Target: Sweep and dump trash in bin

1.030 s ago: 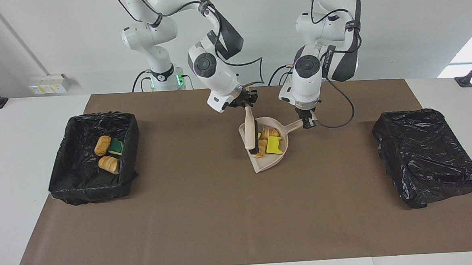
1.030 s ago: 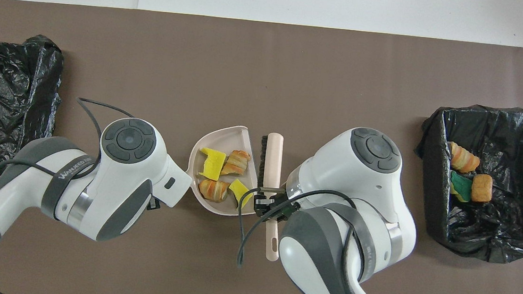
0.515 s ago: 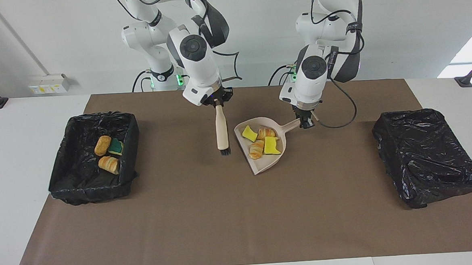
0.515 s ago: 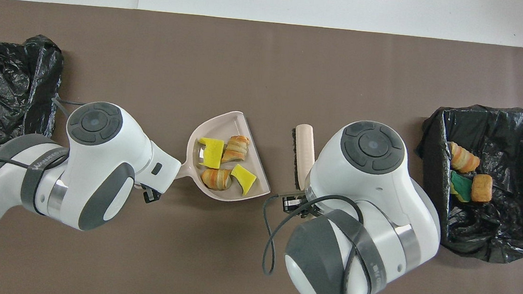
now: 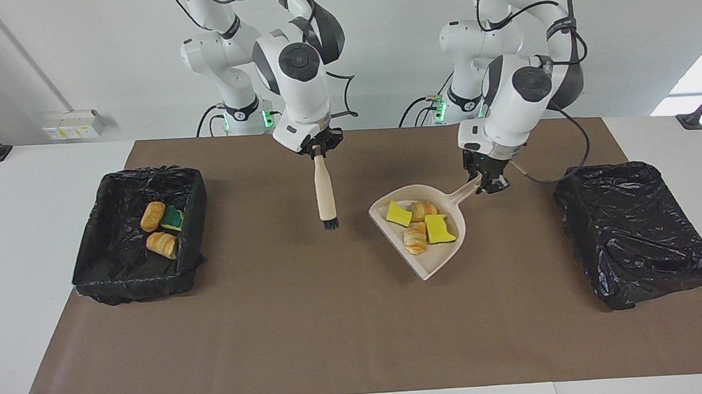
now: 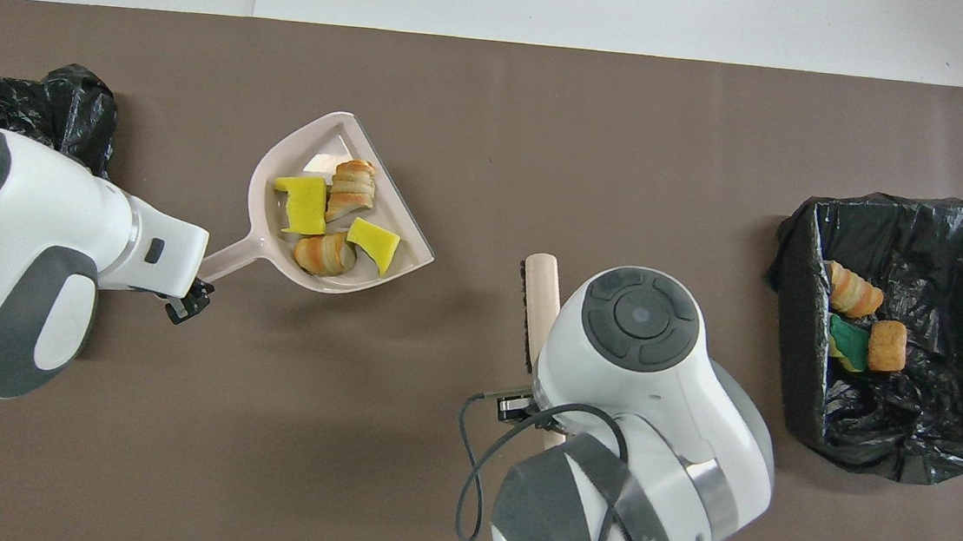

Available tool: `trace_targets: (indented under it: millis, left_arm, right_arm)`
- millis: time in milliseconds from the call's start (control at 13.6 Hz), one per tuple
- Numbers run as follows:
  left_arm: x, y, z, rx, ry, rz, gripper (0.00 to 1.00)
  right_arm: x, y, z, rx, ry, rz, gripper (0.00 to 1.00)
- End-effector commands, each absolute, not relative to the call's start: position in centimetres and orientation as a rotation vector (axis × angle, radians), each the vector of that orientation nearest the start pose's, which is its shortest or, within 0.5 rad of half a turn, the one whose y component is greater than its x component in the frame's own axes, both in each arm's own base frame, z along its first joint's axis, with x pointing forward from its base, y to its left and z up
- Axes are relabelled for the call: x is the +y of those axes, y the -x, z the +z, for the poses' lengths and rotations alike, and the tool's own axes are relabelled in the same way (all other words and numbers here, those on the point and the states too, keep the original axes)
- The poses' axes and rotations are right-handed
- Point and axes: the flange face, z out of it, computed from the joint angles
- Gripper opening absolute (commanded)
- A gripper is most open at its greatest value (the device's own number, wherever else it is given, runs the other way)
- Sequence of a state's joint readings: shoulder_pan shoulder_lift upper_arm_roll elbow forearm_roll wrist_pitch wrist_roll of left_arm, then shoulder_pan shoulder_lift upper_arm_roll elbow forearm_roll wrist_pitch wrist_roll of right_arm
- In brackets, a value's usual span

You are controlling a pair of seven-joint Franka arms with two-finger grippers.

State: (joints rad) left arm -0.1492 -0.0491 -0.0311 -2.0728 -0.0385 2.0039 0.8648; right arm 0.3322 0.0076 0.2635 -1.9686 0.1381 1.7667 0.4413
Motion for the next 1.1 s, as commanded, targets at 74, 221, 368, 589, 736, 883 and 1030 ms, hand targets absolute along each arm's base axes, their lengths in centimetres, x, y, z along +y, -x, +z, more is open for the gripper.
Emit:
trace_targets:
  millis: [74,221,368,589,736,883,1030]
  left_arm:
    - [-2.0,-53.0,49.2,1.54,2.796,-0.029,0.0]
    - [2.9,-53.0,50.3,1.549,2.799,-0.019,0.0]
    - [7.9,-52.8,51.1,1.641,2.741,-0.034,0.0]
    - [16.7,-52.5,52.6,1.86,2.546,-0.078,0.0]
    - [20.5,-53.6,53.8,1.921,2.441,-0.078,0.0]
    - [25.0,-54.9,53.2,1.962,2.351,0.013,0.0]
    - [29.5,-56.1,53.2,1.961,2.305,0.064,0.0]
  right_arm:
    - [36.7,-37.5,42.7,-0.09,3.11,0.318,0.0]
    - [38.8,-34.6,40.6,-0.108,3.118,0.314,0.0]
    - [40.4,-32.6,38.2,-0.122,3.124,0.316,0.0]
    - [42.4,-31.3,35.0,-0.142,3.132,0.346,0.0]
    - [42.5,-31.2,34.8,-0.122,3.134,0.347,0.0]
    - [43.0,-30.8,34.3,-0.093,3.143,0.36,0.0]
    - [43.7,-30.7,33.7,-0.024,3.134,0.337,0.0]
